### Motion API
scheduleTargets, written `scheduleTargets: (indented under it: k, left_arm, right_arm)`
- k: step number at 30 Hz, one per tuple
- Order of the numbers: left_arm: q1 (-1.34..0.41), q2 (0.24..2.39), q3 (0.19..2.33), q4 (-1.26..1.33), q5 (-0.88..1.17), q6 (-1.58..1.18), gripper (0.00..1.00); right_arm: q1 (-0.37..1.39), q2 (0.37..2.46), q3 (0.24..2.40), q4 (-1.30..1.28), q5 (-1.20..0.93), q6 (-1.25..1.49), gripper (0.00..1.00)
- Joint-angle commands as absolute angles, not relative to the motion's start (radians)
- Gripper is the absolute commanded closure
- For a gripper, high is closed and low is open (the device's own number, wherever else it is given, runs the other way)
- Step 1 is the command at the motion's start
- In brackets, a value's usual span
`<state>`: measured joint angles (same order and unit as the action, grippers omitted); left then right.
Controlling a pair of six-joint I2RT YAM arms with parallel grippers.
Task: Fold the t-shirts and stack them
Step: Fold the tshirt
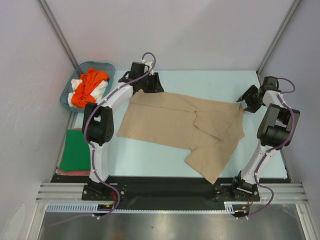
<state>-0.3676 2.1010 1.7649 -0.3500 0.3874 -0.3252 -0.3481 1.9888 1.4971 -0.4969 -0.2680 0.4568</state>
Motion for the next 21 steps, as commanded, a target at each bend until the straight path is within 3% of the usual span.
scheduleTargets:
  k: [1,8,14,21]
  left_arm:
    - [-0.313,2.166,1.833,-0.386,0.33,-0.247,0.45]
    - [-0.209,2.266,1.982,-0.437,0.373,-0.227,0.44]
    - [-0.193,2.177,1.878,-0.468,0.313,-0.238,0.44]
    - [-0.189,2.033,1.706,-0.431,0.337,-0.31,0.46]
  right_arm:
    - [-0.338,2.028,1.58,-0.489,-0.23,0.362,0.3]
    - [-0.325,2.066,1.589,-0.52,-0.206,0.247,0.27]
    - [-0.293,2.109,1.615,-0.551,-0.146,0.192,0.25]
    - [-0.272,2.152,1.647,-0.546,-0.048,0.149,0.39]
